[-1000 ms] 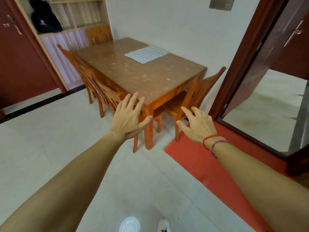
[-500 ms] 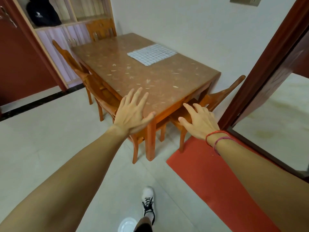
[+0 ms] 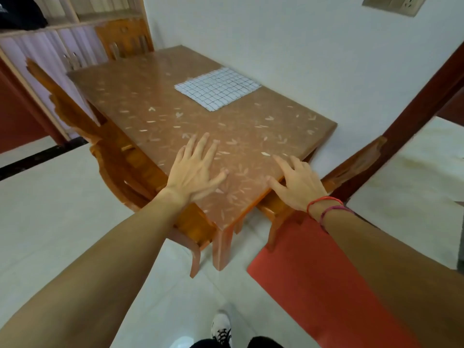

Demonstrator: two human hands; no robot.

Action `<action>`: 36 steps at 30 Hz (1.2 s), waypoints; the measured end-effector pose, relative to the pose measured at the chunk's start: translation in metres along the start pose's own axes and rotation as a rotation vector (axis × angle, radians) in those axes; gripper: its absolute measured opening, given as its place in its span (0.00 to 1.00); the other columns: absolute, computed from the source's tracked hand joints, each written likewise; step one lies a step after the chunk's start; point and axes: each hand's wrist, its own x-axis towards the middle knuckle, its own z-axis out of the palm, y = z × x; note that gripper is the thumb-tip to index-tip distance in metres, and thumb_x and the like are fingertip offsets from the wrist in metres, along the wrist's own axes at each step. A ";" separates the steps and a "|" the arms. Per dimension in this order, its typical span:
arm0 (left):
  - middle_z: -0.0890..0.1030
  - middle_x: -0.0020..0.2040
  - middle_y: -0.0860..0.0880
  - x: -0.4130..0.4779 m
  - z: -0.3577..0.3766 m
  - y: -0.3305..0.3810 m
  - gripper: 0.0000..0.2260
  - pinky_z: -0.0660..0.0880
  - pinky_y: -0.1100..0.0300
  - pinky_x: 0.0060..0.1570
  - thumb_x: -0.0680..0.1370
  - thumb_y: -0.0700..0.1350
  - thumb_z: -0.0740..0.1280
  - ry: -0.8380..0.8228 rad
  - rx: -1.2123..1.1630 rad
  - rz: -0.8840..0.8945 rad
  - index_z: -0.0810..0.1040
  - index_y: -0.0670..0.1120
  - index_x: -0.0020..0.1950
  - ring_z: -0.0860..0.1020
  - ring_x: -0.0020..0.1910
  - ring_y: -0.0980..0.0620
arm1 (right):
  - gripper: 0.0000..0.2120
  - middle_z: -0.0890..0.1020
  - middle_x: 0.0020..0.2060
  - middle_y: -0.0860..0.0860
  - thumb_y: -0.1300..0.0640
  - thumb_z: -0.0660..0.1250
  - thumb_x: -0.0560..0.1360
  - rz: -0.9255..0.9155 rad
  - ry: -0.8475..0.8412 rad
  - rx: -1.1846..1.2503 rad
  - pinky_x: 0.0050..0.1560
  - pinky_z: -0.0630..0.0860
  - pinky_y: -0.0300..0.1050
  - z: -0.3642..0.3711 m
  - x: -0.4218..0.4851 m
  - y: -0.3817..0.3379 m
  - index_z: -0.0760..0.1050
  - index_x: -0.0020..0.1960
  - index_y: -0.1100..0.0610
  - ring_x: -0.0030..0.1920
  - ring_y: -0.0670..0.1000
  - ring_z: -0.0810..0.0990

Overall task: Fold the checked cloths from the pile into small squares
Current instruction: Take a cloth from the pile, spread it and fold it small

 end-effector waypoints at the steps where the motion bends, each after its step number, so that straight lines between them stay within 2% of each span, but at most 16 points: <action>1: 0.55 0.79 0.44 0.011 0.004 -0.006 0.37 0.58 0.42 0.73 0.76 0.68 0.47 -0.014 -0.011 -0.003 0.58 0.47 0.78 0.51 0.78 0.41 | 0.30 0.65 0.71 0.53 0.36 0.56 0.76 0.011 -0.007 -0.006 0.65 0.67 0.58 0.001 0.013 -0.001 0.56 0.75 0.44 0.69 0.58 0.65; 9: 0.53 0.80 0.45 0.081 0.038 -0.041 0.34 0.56 0.42 0.73 0.78 0.67 0.53 -0.082 -0.047 -0.019 0.56 0.48 0.79 0.50 0.78 0.41 | 0.30 0.63 0.73 0.55 0.38 0.59 0.76 0.060 -0.079 0.003 0.68 0.63 0.59 0.016 0.098 -0.008 0.58 0.75 0.44 0.71 0.59 0.62; 13: 0.54 0.79 0.44 0.114 0.052 -0.056 0.36 0.56 0.42 0.73 0.76 0.67 0.50 -0.097 -0.045 -0.039 0.57 0.47 0.78 0.50 0.78 0.41 | 0.31 0.64 0.72 0.55 0.39 0.59 0.75 0.043 -0.108 0.019 0.67 0.62 0.59 0.029 0.147 -0.007 0.58 0.75 0.44 0.71 0.59 0.63; 15: 0.54 0.79 0.44 0.134 0.059 -0.064 0.36 0.57 0.42 0.73 0.76 0.67 0.49 -0.101 -0.042 -0.055 0.57 0.48 0.78 0.50 0.78 0.41 | 0.30 0.66 0.70 0.58 0.40 0.59 0.76 0.059 -0.149 0.041 0.68 0.63 0.59 0.020 0.168 -0.010 0.60 0.75 0.49 0.71 0.59 0.63; 16: 0.54 0.79 0.44 0.145 0.062 -0.068 0.36 0.57 0.42 0.73 0.76 0.67 0.49 -0.101 -0.041 -0.066 0.57 0.48 0.78 0.50 0.78 0.41 | 0.27 0.68 0.66 0.64 0.45 0.60 0.78 0.117 -0.193 0.048 0.69 0.61 0.59 0.012 0.180 -0.008 0.65 0.72 0.59 0.72 0.61 0.62; 17: 0.54 0.79 0.44 0.157 0.065 -0.071 0.36 0.57 0.42 0.73 0.76 0.67 0.50 -0.101 -0.041 -0.076 0.57 0.48 0.78 0.51 0.78 0.41 | 0.20 0.71 0.55 0.70 0.54 0.59 0.80 0.175 -0.277 0.073 0.70 0.59 0.58 0.000 0.194 -0.007 0.72 0.58 0.72 0.72 0.63 0.61; 18: 0.54 0.79 0.44 0.169 0.069 -0.074 0.36 0.57 0.41 0.73 0.76 0.67 0.50 -0.101 -0.042 -0.085 0.57 0.48 0.78 0.51 0.78 0.41 | 0.17 0.70 0.39 0.68 0.64 0.58 0.80 0.127 -0.352 0.008 0.70 0.58 0.56 -0.026 0.200 -0.024 0.72 0.36 0.73 0.72 0.66 0.61; 19: 0.54 0.79 0.45 0.182 0.073 -0.077 0.35 0.57 0.41 0.73 0.77 0.67 0.51 -0.106 -0.044 -0.094 0.57 0.48 0.78 0.51 0.78 0.42 | 0.22 0.65 0.31 0.59 0.70 0.57 0.79 0.132 -0.388 0.038 0.69 0.58 0.53 -0.049 0.204 -0.036 0.66 0.26 0.63 0.71 0.67 0.62; 20: 0.53 0.79 0.45 0.195 0.078 -0.079 0.35 0.57 0.42 0.73 0.77 0.67 0.51 -0.113 -0.047 -0.105 0.57 0.48 0.78 0.51 0.78 0.42 | 0.24 0.62 0.30 0.55 0.71 0.56 0.79 0.112 -0.437 0.069 0.68 0.60 0.51 -0.056 0.214 -0.035 0.62 0.25 0.59 0.71 0.67 0.63; 21: 0.54 0.79 0.45 0.208 0.083 -0.082 0.35 0.56 0.42 0.73 0.76 0.67 0.51 -0.118 -0.050 -0.118 0.57 0.48 0.78 0.50 0.78 0.42 | 0.22 0.64 0.31 0.57 0.66 0.56 0.80 0.089 -0.425 -0.029 0.67 0.61 0.51 -0.043 0.236 -0.020 0.63 0.27 0.64 0.71 0.66 0.64; 22: 0.54 0.79 0.45 0.221 0.088 -0.084 0.36 0.56 0.42 0.73 0.76 0.67 0.50 -0.122 -0.053 -0.131 0.57 0.48 0.78 0.50 0.78 0.42 | 0.21 0.70 0.39 0.62 0.56 0.55 0.81 0.059 -0.325 -0.069 0.66 0.62 0.52 -0.008 0.262 0.001 0.68 0.38 0.72 0.70 0.64 0.65; 23: 0.54 0.80 0.45 0.234 0.092 -0.086 0.37 0.56 0.42 0.73 0.75 0.68 0.49 -0.127 -0.053 -0.141 0.57 0.48 0.78 0.50 0.78 0.42 | 0.26 0.73 0.53 0.64 0.45 0.54 0.78 0.058 -0.225 0.014 0.65 0.64 0.54 0.012 0.279 0.012 0.70 0.58 0.69 0.69 0.63 0.66; 24: 0.53 0.80 0.46 0.246 0.095 -0.088 0.37 0.56 0.43 0.73 0.75 0.68 0.48 -0.132 -0.049 -0.151 0.57 0.48 0.79 0.50 0.78 0.43 | 0.30 0.70 0.65 0.60 0.39 0.54 0.75 0.016 -0.190 0.078 0.64 0.65 0.56 0.019 0.292 0.012 0.65 0.71 0.56 0.69 0.61 0.66; 25: 0.52 0.80 0.46 0.258 0.099 -0.091 0.38 0.56 0.43 0.74 0.75 0.69 0.48 -0.140 -0.046 -0.161 0.56 0.49 0.79 0.49 0.78 0.43 | 0.31 0.66 0.70 0.56 0.38 0.56 0.74 -0.030 -0.174 0.102 0.64 0.65 0.57 0.026 0.312 0.016 0.59 0.74 0.47 0.68 0.60 0.67; 27: 0.52 0.80 0.46 0.279 0.105 -0.096 0.37 0.55 0.43 0.74 0.75 0.69 0.47 -0.146 -0.036 -0.177 0.55 0.49 0.79 0.47 0.78 0.44 | 0.30 0.66 0.70 0.54 0.39 0.58 0.74 -0.076 -0.129 0.084 0.63 0.66 0.56 0.040 0.345 0.024 0.57 0.74 0.43 0.67 0.58 0.66; 36: 0.50 0.80 0.48 0.337 0.126 -0.125 0.37 0.54 0.44 0.74 0.75 0.70 0.48 -0.177 0.008 -0.221 0.53 0.51 0.79 0.47 0.78 0.45 | 0.28 0.68 0.68 0.52 0.40 0.57 0.76 -0.133 -0.094 0.104 0.64 0.65 0.53 0.061 0.421 0.036 0.57 0.74 0.43 0.64 0.56 0.68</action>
